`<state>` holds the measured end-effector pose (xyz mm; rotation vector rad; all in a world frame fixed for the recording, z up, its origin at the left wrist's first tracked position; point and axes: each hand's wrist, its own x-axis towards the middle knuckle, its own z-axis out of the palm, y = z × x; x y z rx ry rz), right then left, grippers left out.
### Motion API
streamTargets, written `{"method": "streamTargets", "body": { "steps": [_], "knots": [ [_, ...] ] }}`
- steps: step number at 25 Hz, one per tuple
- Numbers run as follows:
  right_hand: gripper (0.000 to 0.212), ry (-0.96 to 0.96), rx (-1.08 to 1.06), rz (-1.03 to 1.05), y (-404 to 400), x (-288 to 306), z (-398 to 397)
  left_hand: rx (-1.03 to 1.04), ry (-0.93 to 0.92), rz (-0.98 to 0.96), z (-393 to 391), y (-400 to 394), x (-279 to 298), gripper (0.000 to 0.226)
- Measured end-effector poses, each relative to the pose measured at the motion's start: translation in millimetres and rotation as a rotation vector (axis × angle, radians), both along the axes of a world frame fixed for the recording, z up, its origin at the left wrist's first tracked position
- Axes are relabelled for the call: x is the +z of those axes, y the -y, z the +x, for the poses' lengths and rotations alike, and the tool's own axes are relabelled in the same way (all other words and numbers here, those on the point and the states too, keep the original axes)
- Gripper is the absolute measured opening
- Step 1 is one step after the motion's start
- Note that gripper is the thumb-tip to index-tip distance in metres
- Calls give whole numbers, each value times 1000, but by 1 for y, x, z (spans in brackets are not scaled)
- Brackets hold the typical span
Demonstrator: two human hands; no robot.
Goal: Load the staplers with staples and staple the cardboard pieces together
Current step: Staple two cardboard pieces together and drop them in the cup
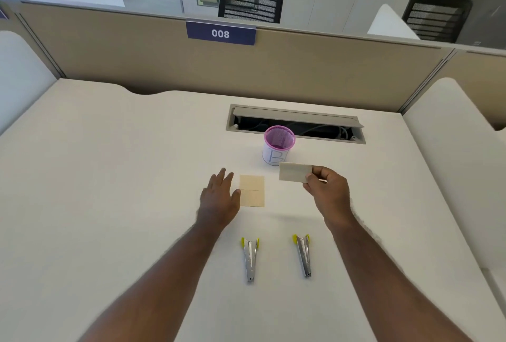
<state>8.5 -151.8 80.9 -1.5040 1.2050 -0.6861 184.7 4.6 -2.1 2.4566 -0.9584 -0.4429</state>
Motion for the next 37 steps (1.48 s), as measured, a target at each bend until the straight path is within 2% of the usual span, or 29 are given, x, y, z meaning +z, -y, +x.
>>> {"method": "streamTargets", "body": {
  "steps": [4,11,16,29,33,37],
  "knots": [
    [16,-147,17,-250,19,-6,20,-76,180,222,2,-3,-29,61],
    [10,-269,91,-575,60,12,69,-89,254,182,-3,0,-46,56],
    [17,-530,250,-716,76,8,100,-108,294,189,-2,0,-51,63],
    [31,-983,493,-887,81,-4,124,-80,254,165,0,1,-59,68],
    [36,-1017,543,-819,83,-5,122,-80,238,152,1,1,-58,68],
    [36,-905,513,-740,83,-3,117,-84,230,164,2,1,-58,67]
  ]
}}
